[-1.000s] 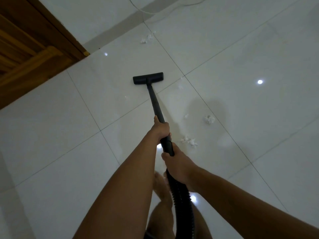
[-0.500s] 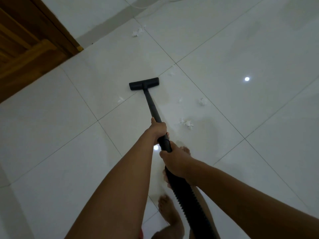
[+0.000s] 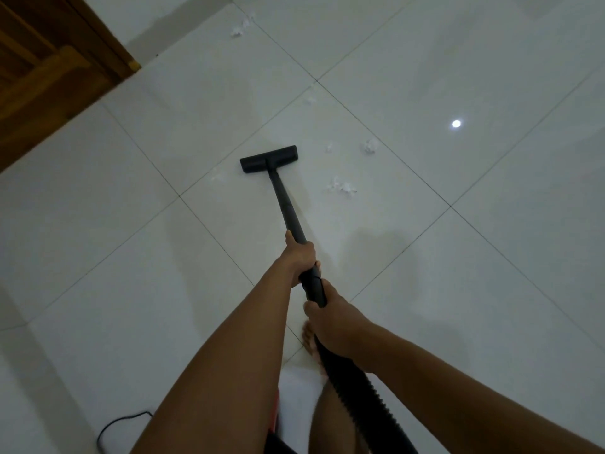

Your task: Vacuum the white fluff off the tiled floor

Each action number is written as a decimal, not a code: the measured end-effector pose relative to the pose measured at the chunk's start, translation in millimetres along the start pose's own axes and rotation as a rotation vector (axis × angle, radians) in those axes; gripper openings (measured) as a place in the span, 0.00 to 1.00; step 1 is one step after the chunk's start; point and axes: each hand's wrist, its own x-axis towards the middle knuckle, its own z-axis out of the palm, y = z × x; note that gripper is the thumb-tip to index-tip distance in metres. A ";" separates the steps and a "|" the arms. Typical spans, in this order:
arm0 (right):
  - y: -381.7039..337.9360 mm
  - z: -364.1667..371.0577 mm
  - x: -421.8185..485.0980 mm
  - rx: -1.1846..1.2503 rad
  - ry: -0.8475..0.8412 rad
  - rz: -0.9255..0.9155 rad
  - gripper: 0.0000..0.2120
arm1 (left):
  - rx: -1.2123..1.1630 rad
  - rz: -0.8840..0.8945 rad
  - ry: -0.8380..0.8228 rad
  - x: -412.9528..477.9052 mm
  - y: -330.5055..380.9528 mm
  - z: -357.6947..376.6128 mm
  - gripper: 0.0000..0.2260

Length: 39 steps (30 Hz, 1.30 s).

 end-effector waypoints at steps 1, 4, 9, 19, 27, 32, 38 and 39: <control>8.3 1.9 -4.0 0.016 -0.003 0.000 0.24 | 0.004 0.001 0.003 -2.8 -8.6 3.1 0.31; 35.3 8.1 -18.1 0.042 -0.009 0.004 0.25 | 0.000 0.004 0.007 -10.9 -37.4 13.0 0.30; 83.6 19.1 -51.3 0.051 -0.042 0.019 0.24 | 0.020 -0.003 0.017 -33.0 -91.2 31.2 0.30; 198.7 50.7 -112.8 0.016 0.018 -0.023 0.32 | 0.149 -0.009 0.007 -90.4 -203.5 73.0 0.30; 257.0 73.7 -168.0 0.150 -0.004 -0.022 0.31 | 0.274 -0.002 -0.025 -126.6 -268.9 93.9 0.30; 277.2 87.4 -194.8 0.209 0.024 -0.006 0.27 | 0.311 -0.011 -0.073 -143.6 -295.0 102.9 0.30; 290.6 97.2 -202.8 0.246 0.031 0.028 0.24 | 0.313 -0.021 -0.147 -154.8 -305.8 108.3 0.31; 291.8 98.7 -203.9 0.252 0.027 0.028 0.24 | 0.321 -0.021 -0.151 -155.1 -307.1 107.5 0.31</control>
